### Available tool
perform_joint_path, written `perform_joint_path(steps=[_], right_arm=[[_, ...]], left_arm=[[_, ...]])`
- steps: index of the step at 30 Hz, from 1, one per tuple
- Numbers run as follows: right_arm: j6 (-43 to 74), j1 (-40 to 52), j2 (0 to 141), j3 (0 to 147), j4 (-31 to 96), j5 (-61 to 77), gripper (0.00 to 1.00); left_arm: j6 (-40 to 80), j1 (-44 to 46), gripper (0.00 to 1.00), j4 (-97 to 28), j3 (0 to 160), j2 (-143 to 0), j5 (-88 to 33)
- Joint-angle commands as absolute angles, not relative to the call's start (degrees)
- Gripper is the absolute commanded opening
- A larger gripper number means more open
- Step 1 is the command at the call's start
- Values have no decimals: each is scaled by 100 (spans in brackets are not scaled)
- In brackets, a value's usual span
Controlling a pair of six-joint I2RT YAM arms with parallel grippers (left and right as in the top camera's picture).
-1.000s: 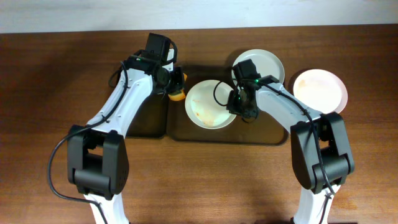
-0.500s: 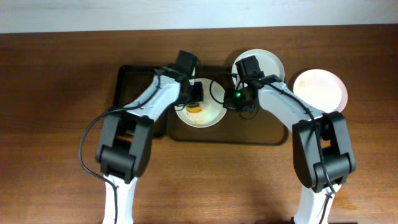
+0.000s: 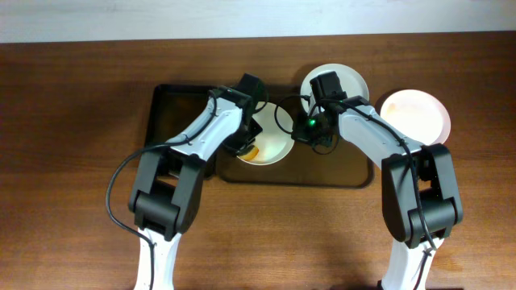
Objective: Clean dirty plates on tray and stack at the side
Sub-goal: 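Lower the sponge back onto the plate and scrub again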
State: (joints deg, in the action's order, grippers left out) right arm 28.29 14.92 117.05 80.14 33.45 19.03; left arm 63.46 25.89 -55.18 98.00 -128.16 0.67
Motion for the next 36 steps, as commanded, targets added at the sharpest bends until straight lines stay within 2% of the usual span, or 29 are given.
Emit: perform_joint_path(steps=[1,4,6,14,19,22,26,30,33,36], right_arm=[[2808,1455,11782,7977,3387,1997,4],[2808,1455,11782,7977,3404,1997,4],[2808,1455,11782,7977,3446,1994,4],[2808,1455,11782,7977,3468,1994,4],[2808,1455,11782,7977,3472,1994,4],[2808,1455,11782,7977,3500,1997,4],[2808,1455,11782,7977,3538,1997,4],[2805,1455,11782,7977,3577,1997,4],[2805,1455,11782,7977,3581,1997,4],[2803,1455,11782,7977,3618,1994,4]], left_arm=[[6519,3100,0,-5603,9566,-13137,64],[6807,3522,0,-5439,9566,-13148,329],[6989,3623,0,-5347,9566,-13155,917],[7113,2985,0,-4650,9566,-13196,1090],[5655,2934,0,-3109,9566,-13651,1105],[5540,2884,0,-2700,9566,-13819,1286],[5623,2869,0,-3439,9714,-13767,797],[6628,2749,0,-4941,9996,-13561,838],[6993,2731,0,-5282,9994,-13561,834],[6993,2812,0,-5819,9994,-13561,-497]])
